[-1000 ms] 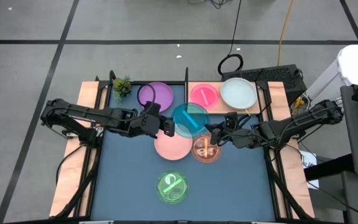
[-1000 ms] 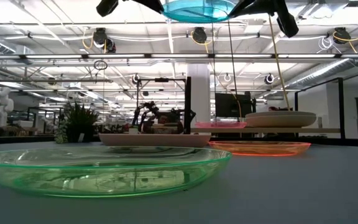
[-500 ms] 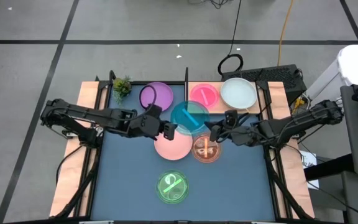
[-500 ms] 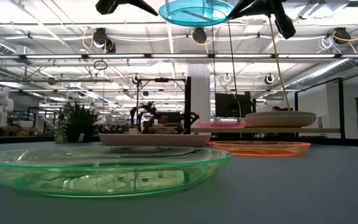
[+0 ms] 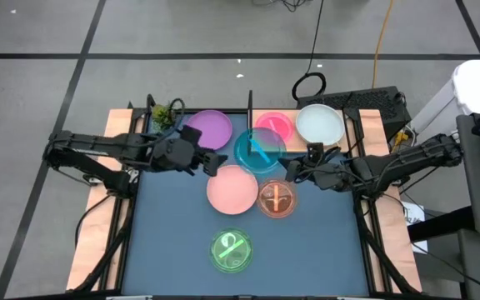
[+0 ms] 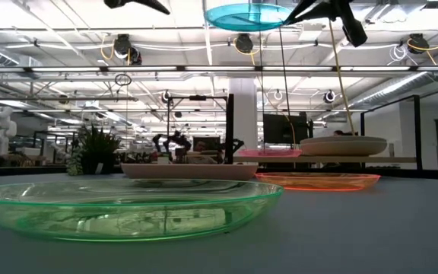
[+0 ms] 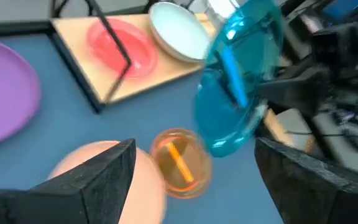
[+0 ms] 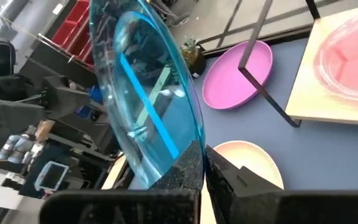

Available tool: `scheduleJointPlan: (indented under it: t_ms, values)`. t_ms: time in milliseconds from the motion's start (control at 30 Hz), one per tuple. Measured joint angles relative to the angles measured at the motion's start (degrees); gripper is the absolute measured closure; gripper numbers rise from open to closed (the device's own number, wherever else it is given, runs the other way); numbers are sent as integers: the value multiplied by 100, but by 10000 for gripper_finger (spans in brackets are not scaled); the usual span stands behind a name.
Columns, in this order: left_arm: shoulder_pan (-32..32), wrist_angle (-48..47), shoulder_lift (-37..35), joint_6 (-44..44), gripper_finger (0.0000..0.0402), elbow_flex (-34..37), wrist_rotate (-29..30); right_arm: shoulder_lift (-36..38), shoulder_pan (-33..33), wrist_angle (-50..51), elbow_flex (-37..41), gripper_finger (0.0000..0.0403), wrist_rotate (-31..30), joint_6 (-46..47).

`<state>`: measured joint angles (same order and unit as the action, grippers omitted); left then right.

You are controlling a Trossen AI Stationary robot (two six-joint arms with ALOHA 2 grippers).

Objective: Place and stack plates onto a shelf
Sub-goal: Stack the transparent blue plate on the transparent pink plate on the shelf

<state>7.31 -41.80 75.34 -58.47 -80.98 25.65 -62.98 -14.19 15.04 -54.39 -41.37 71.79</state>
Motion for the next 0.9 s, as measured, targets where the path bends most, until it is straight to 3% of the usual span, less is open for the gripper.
scheduleJointPlan:
  t_ms: [167, 433, 600, 900]
  values:
    - [-282, -122, -255, 791, 69, -1, -210, 87, 199, 106, -4, 403, 373, 230]
    - [-1016, -199, -521, 2083, 69, 5, -1384, 129, 328, 350, -7, 403, 709, 1022]
    - [-1232, -184, -618, 2848, 71, 3, -1790, 79, 483, 749, -7, 403, 691, 1404]
    - [-1213, -188, -844, 3309, 144, 226, -2099, 90, 1111, 565, 202, 403, 321, 1460]
